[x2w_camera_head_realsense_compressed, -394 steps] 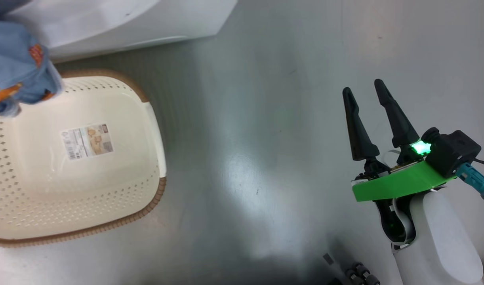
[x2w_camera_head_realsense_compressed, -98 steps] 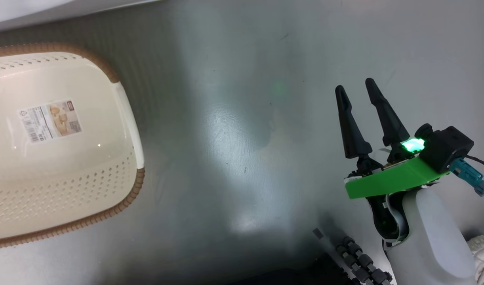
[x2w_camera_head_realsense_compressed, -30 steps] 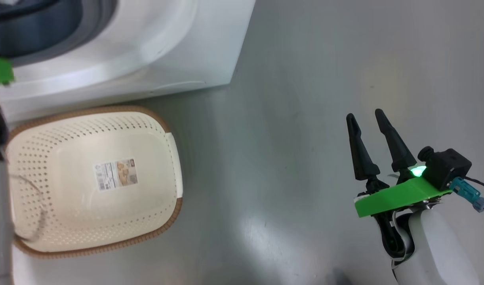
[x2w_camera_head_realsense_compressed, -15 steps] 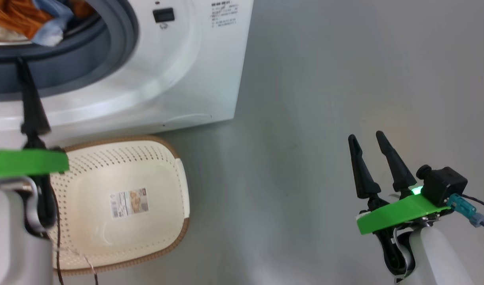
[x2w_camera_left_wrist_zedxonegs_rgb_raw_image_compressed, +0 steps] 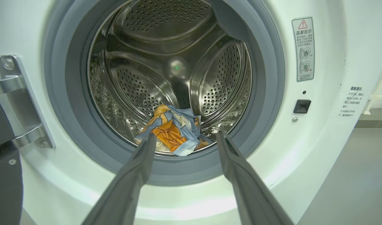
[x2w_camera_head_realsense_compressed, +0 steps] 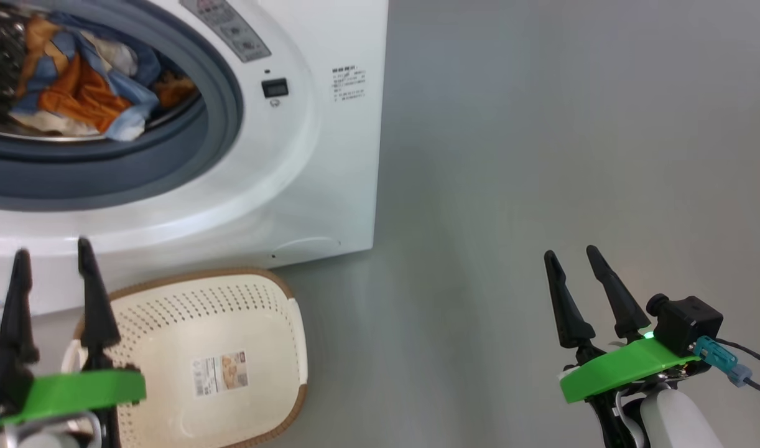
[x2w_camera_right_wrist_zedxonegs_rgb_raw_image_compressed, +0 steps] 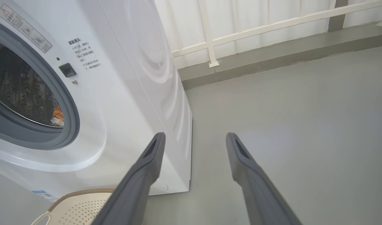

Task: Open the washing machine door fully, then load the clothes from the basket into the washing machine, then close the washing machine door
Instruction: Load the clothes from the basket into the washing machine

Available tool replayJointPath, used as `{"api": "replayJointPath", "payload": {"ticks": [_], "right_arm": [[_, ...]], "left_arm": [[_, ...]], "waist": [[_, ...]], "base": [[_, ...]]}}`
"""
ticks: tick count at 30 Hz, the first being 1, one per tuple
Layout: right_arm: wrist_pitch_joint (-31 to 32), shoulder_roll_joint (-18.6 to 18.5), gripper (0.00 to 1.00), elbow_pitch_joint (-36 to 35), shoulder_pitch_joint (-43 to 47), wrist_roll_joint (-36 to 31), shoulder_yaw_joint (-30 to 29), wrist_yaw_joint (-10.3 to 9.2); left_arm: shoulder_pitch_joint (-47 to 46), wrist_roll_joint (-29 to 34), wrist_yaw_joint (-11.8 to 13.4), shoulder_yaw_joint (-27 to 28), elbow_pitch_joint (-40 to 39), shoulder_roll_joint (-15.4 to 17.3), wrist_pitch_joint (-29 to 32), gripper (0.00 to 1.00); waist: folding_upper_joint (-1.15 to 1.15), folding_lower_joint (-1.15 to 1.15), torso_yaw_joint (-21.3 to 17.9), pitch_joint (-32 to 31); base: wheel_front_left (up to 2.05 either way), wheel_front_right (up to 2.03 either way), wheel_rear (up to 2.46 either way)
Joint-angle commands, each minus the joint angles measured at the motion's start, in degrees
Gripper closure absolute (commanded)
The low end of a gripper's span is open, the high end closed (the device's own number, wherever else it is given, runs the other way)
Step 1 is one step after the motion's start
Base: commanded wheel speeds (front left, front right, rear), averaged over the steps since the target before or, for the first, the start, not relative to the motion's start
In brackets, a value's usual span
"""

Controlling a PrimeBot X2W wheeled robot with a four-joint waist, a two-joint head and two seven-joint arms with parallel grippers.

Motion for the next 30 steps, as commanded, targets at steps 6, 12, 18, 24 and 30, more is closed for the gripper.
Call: {"api": "replayJointPath", "payload": {"ticks": [6,12,18,24,30], "right_arm": [[-0.3,0.1,0.00,-1.3,2.3,-1.3,1.0,0.09],[-0.3,-0.1,0.00,-1.7,4.4,-2.2,0.9,0.09],[-0.3,-0.1,0.00,-2.3,5.4,-3.3,1.0,0.09],[-0.3,-0.4,0.00,-3.0,6.0,-4.6,0.6,0.09],[-0.3,-0.3,0.00,-3.6,7.1,-5.5,0.0,0.09]], "left_arm": [[6.3,2.1,-0.4,3.5,-3.6,-0.3,-0.3,0.00],[12.2,5.6,-0.5,3.1,-5.8,-1.2,-0.3,0.00],[16.9,6.1,0.5,2.3,-7.4,-2.0,-0.3,0.00],[20.6,5.9,1.8,1.6,-8.3,-2.2,-0.3,0.00],[23.2,4.5,2.9,0.1,-8.2,-2.3,-0.3,0.00]], "waist": [[0.00,0.00,0.0,-5.4],[0.00,0.00,0.2,-8.8],[0.00,0.00,0.3,-10.6],[0.00,0.00,0.7,-11.6],[0.00,0.00,1.7,-13.1]], "base": [[0.00,0.00,0.00],[0.00,0.00,0.00],[0.00,0.00,0.00],[0.00,0.00,0.00],[0.00,0.00,0.00]]}}
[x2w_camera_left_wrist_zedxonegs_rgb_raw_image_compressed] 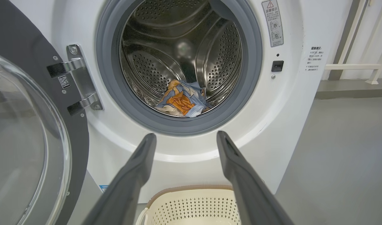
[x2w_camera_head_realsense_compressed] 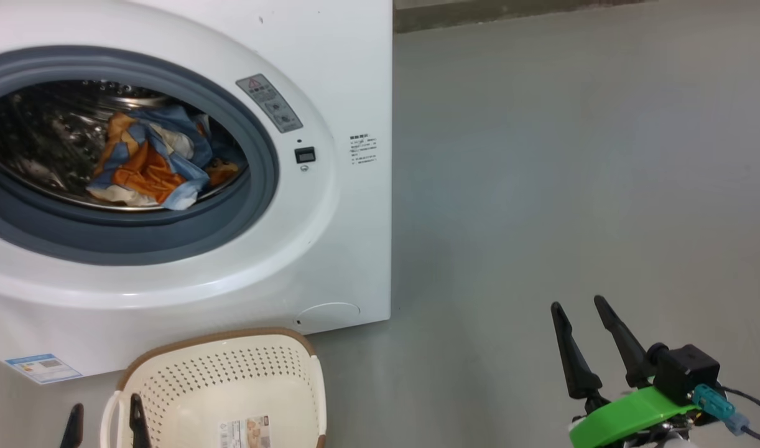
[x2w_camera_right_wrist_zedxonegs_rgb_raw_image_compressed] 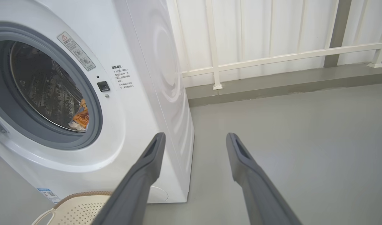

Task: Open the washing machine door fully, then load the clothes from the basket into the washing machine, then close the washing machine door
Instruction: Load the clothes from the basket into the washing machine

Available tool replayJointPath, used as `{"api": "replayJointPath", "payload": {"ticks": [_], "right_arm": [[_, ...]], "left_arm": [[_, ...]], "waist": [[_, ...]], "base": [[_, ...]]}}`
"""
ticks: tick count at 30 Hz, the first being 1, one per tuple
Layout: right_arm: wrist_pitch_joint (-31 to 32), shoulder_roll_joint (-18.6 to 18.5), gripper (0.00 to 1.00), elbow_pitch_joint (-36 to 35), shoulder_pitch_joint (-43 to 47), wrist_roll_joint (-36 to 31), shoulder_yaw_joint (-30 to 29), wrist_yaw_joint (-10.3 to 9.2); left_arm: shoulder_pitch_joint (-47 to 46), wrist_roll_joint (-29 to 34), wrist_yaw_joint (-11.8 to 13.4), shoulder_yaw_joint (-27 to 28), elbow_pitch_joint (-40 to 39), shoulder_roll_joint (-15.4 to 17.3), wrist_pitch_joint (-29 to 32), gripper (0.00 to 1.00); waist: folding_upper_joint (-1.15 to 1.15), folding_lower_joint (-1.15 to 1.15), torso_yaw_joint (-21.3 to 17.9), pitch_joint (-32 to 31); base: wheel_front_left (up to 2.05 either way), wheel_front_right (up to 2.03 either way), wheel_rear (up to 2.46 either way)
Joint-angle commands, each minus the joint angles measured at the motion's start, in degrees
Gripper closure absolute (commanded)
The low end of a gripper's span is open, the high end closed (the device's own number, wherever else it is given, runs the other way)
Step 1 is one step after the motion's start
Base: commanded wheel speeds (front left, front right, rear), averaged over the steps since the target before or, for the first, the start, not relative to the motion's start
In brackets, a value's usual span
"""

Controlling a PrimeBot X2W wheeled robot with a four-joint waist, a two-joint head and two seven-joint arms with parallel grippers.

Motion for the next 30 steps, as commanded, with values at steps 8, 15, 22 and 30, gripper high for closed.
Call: {"api": "replayJointPath", "payload": {"ticks": [8,15,22,30], "right_arm": [[-0.3,-0.1,0.00,-1.9,1.3,-0.9,1.1,0.09],[-0.3,-0.2,0.00,-2.4,1.7,-1.4,1.0,0.09],[-0.3,-0.2,0.00,-2.5,1.7,-1.7,1.0,0.09],[-0.3,0.0,0.00,-2.5,1.8,-1.8,1.1,0.09]], "left_arm": [[2.6,-2.6,2.7,-0.8,-2.5,0.2,-0.3,0.00],[3.1,-2.5,4.2,-2.3,-2.5,0.2,-0.3,0.00],[3.1,-2.5,4.4,-2.7,-2.4,0.2,-0.3,0.00],[3.1,-2.5,4.6,-3.0,-2.3,0.2,-0.3,0.00]], "waist": [[0.00,0.00,1.6,-1.9],[0.00,0.00,2.0,-2.0],[0.00,0.00,2.1,-2.1],[0.00,0.00,2.5,-2.1]], "base": [[0.00,0.00,0.00],[0.00,0.00,0.00],[0.00,0.00,0.00],[0.00,0.00,0.00]]}}
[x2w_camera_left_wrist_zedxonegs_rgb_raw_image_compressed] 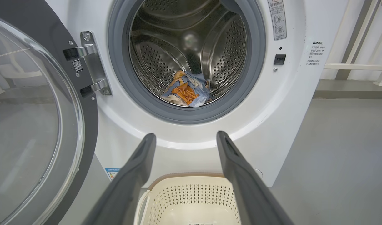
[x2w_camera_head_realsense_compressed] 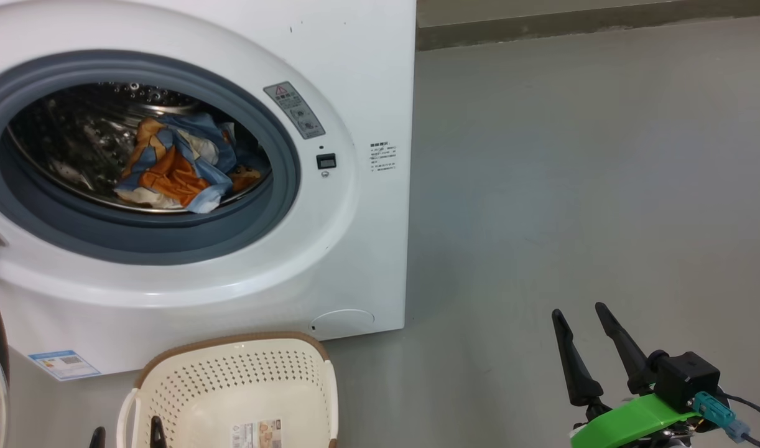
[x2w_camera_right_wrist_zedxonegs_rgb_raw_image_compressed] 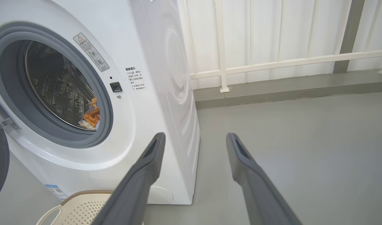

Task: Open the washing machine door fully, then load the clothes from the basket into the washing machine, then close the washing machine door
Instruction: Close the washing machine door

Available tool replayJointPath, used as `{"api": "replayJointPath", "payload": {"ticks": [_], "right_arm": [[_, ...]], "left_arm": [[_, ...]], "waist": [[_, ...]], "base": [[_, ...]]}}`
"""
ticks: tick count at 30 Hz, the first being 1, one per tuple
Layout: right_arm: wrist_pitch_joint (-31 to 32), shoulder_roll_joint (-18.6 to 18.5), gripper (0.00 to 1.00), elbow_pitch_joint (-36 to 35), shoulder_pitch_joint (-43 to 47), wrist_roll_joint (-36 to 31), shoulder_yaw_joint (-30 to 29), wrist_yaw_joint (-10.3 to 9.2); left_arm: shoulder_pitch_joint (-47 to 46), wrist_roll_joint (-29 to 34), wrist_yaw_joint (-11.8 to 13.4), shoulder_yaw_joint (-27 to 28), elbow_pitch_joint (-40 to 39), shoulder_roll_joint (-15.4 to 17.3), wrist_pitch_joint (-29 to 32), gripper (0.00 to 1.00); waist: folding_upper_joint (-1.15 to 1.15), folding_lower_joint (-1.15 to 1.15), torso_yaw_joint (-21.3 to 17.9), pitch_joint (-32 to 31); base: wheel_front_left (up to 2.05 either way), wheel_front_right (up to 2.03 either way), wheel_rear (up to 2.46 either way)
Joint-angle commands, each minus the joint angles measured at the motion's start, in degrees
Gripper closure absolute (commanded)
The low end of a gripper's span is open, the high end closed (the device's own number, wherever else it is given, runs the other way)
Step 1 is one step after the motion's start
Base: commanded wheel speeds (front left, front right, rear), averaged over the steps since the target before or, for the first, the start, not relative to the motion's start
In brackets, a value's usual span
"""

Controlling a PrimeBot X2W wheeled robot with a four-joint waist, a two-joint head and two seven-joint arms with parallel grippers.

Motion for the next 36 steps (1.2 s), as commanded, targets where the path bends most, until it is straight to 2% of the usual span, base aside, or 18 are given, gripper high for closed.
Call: {"api": "replayJointPath", "payload": {"ticks": [1,12,27,36], "right_arm": [[-0.3,-0.1,0.00,-1.6,-0.6,-0.9,1.4,0.09],[-0.3,0.2,0.00,-1.2,-0.9,-0.4,1.7,0.09],[-0.3,0.4,0.00,-1.4,-0.7,0.1,0.9,0.09],[-0.3,0.5,0.00,-1.2,-0.7,0.2,1.1,0.09]], "left_arm": [[-1.2,0.1,0.6,1.8,-1.5,0.2,-0.3,0.00],[-1.8,1.8,0.9,2.8,-0.5,0.2,-0.3,0.00],[-3.1,1.6,0.4,3.4,0.8,0.2,-0.3,0.00],[-3.5,1.3,-0.7,5.0,2.0,0.2,-0.3,0.00]], "waist": [[0.00,0.00,0.0,0.0],[0.00,0.00,-0.7,-0.1],[0.00,0.00,-0.5,0.5],[0.00,0.00,-0.3,0.3]], "base": [[0.00,0.00,0.00],[-0.38,0.38,0.00],[-1.74,1.74,0.00],[-0.88,0.88,0.00]]}}
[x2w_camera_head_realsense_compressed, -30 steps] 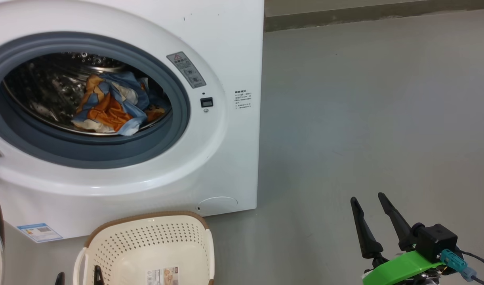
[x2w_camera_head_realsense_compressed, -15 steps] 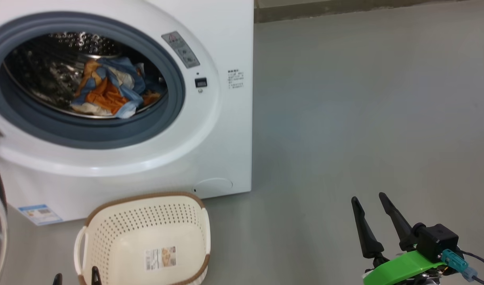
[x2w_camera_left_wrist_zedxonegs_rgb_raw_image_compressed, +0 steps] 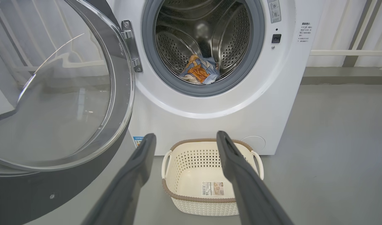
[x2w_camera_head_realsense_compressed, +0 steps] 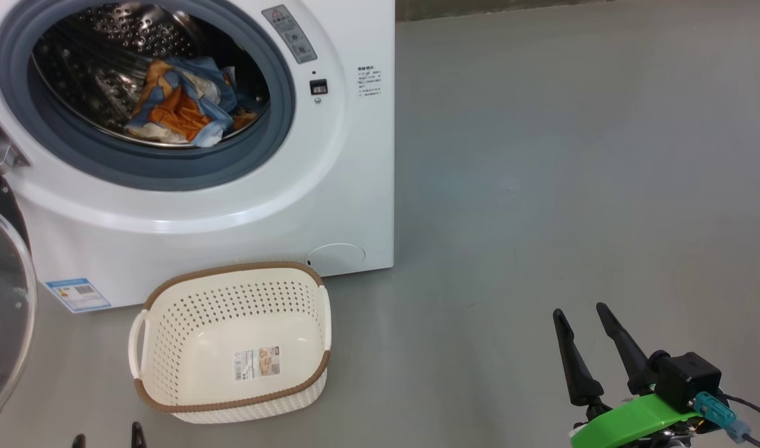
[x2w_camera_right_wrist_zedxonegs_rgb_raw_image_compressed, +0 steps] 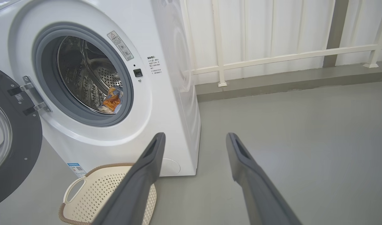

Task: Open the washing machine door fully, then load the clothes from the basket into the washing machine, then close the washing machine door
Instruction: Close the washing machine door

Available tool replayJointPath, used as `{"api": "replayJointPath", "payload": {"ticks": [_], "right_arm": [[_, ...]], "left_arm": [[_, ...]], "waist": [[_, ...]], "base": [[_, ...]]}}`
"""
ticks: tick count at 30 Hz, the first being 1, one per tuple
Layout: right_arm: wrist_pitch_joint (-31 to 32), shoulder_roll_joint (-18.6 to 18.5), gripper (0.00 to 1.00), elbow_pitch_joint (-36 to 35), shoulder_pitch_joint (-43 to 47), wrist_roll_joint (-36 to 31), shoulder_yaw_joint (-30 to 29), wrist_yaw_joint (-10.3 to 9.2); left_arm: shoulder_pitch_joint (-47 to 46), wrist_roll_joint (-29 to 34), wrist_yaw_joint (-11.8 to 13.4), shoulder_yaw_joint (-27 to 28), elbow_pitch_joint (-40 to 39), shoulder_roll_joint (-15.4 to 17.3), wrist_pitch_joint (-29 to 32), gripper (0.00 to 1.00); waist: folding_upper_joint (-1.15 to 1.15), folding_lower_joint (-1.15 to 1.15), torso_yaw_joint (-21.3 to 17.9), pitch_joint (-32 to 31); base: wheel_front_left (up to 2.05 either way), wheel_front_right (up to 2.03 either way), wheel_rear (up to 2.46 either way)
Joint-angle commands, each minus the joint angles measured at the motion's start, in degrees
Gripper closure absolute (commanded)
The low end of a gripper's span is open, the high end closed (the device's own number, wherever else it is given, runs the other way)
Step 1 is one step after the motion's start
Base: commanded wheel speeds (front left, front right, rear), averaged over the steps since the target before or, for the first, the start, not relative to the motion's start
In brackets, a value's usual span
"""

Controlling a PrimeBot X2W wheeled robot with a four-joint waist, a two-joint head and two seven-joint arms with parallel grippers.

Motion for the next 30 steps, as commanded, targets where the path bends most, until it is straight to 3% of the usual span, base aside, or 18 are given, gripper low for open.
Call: {"api": "replayJointPath", "payload": {"ticks": [1,21,30], "right_arm": [[-0.3,0.0,0.00,-1.3,-0.7,0.0,1.5,0.09],[-0.3,-0.1,0.00,-1.4,-0.5,-0.1,1.3,0.09],[-0.3,0.0,0.00,-1.7,0.2,-0.4,1.3,0.09]], "left_arm": [[-2.8,0.0,-0.2,2.1,-1.1,0.2,-0.3,0.00],[-2.7,-0.7,-2.5,1.7,-2.1,0.2,-0.3,0.00],[-2.4,-0.1,-3.0,1.2,-3.0,0.2,-0.3,0.00]], "waist": [[0.00,0.00,0.0,0.0],[0.00,0.00,1.5,-0.4],[0.00,0.00,6.4,-0.7]], "base": [[-0.28,0.28,0.00],[-0.01,0.01,0.00],[0.00,0.00,0.00]]}}
